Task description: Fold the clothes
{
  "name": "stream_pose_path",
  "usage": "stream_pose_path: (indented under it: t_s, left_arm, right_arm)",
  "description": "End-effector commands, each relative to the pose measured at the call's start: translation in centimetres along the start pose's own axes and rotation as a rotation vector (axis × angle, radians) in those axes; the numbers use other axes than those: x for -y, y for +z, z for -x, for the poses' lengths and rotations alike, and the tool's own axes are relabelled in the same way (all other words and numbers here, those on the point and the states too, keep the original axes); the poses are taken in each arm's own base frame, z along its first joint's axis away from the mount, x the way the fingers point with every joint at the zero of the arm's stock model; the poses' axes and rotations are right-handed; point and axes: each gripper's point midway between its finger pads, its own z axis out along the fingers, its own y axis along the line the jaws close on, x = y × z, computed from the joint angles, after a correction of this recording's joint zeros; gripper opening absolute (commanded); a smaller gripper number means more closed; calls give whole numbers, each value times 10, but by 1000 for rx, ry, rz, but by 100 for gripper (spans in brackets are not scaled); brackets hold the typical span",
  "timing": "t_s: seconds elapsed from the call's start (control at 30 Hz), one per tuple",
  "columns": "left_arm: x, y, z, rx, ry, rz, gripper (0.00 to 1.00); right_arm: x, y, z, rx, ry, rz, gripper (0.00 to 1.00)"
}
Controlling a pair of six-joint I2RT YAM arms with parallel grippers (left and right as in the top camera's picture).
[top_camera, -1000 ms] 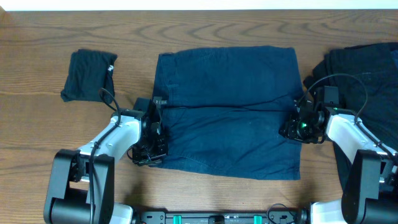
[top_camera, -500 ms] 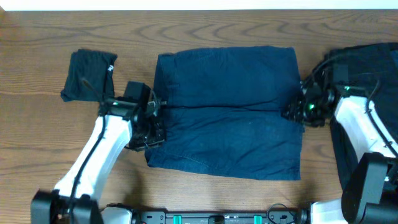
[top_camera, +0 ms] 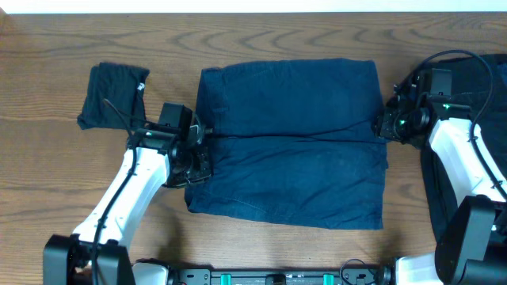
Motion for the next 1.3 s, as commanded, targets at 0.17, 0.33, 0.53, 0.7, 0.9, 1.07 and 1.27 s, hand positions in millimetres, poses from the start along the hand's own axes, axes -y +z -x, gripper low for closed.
stream_pose_path:
  t_s: [0.17,0.33,0.53,0.7,0.9,1.07,1.27]
  left_arm:
    - [-13,25,-7,-84,-27,44,6]
    - [-16,31,-9,-108,-34,54,6]
    - [-15,30,-8,-104,-28,51,6]
    - [-8,9,-6,-100,14,47,6]
    - [2,-30,-13,-6,41,12,6]
    - [5,-59,-27,60,33,-12,6]
    - [2,-64,-39,58,12,-12,6]
  right_arm:
    - [16,41,-18,-25,-1,-43,50]
    - [20,61,-22,-50,3,-45,50]
    - [12,61,-20,-51,3,-2,52]
    - [5,24,-14,-42,-3,-2,57]
    - [-16,-42,-27,6,81,16,57]
    - [-35,-76,-68,-68,41,23,59]
    - [-46,-77,-110,-207,-17,9,63]
